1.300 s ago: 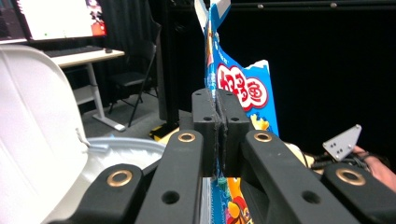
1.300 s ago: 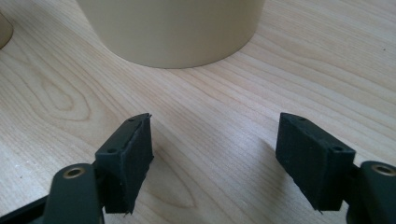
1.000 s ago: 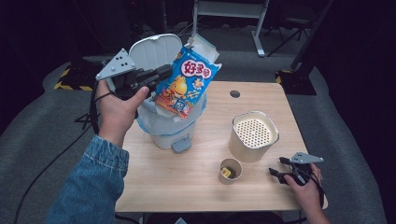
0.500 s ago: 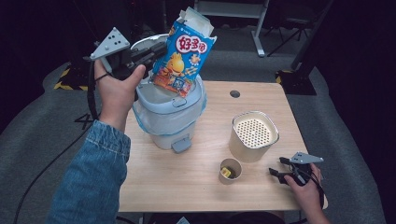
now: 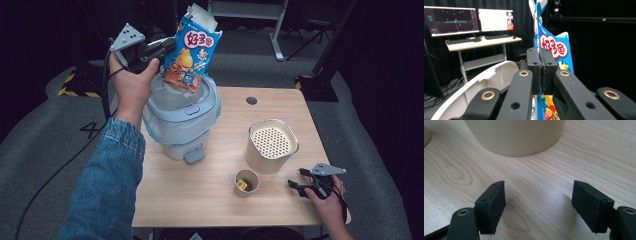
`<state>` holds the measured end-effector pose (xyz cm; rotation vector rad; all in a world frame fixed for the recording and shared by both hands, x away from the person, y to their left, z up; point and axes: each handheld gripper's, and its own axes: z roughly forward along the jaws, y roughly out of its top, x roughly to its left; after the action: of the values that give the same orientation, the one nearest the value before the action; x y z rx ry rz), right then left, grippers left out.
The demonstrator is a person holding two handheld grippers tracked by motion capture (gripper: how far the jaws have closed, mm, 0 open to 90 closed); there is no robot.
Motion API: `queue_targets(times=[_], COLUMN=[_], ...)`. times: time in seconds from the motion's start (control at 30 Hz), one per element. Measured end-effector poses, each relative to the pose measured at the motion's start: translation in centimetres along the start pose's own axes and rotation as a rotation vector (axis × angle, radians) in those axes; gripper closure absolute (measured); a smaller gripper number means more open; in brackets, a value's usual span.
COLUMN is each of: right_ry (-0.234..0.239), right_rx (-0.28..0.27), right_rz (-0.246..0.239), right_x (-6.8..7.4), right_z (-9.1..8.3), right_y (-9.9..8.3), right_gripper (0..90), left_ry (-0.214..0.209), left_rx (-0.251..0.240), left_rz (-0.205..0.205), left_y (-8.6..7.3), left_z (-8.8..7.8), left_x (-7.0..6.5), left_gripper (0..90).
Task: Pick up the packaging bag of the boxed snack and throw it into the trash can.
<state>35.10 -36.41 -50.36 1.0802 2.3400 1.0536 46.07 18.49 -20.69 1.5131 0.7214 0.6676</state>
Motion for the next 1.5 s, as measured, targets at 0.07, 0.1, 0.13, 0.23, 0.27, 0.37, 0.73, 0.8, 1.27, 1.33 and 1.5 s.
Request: queue_targets(times=[0.07,0.1,0.13,0.23,0.27,0.37,0.73,0.8,1.27,1.33,1.5], right_ry=[0.0,0.0,0.0,0.0,0.0,0.0,0.0,0.001,0.001,0.002,0.002], right_rx=[0.0,0.0,0.0,0.0,0.0,0.0,0.0,0.0,0.001,0.001,0.001], right_rz=[0.0,0.0,0.0,0.0,0.0,0.0,0.0,0.001,-0.001,0.0,0.001], right_x=[0.0,0.0,0.0,0.0,0.0,0.0,0.0,0.0,0.0,0.0,0.0], right_z=[0.0,0.0,0.0,0.0,0.0,0.0,0.0,0.0,0.0,0.0,0.0], right_y=[0.0,0.0,0.0,0.0,0.0,0.0,0.0,0.0,0.0,0.0,0.0], right_gripper=[27.3,27.3,27.3,27.3,27.3,27.3,27.3,27.3,27.3,27.3,27.3], left_ry=[0.003,0.001,-0.001,0.001,0.003,0.001,0.017,0.022,-0.076,-0.065,-0.077], left_rx=[0.01,0.017,0.022,0.041,0.046,0.051,0.096,0.099,0.122,0.133,0.157], left_rz=[0.001,0.0,-0.002,0.01,0.012,0.006,-0.005,0.001,-0.064,-0.048,-0.013], left_y=[-0.2,-0.3,-0.4,-0.7,-0.8,-1.0,-2.4,-2.5,-4.2,-4.1,-4.0], left_z=[0.4,0.6,0.8,1.3,1.4,1.7,2.2,2.3,2.0,1.5,-0.2], left_x=[0.0,-0.1,-0.1,-0.2,-0.2,-0.3,0.1,0.1,0.3,0.4,-0.2], left_gripper=[87.8,87.8,87.8,87.8,87.8,87.8,87.7,87.7,51.2,48.4,47.3])
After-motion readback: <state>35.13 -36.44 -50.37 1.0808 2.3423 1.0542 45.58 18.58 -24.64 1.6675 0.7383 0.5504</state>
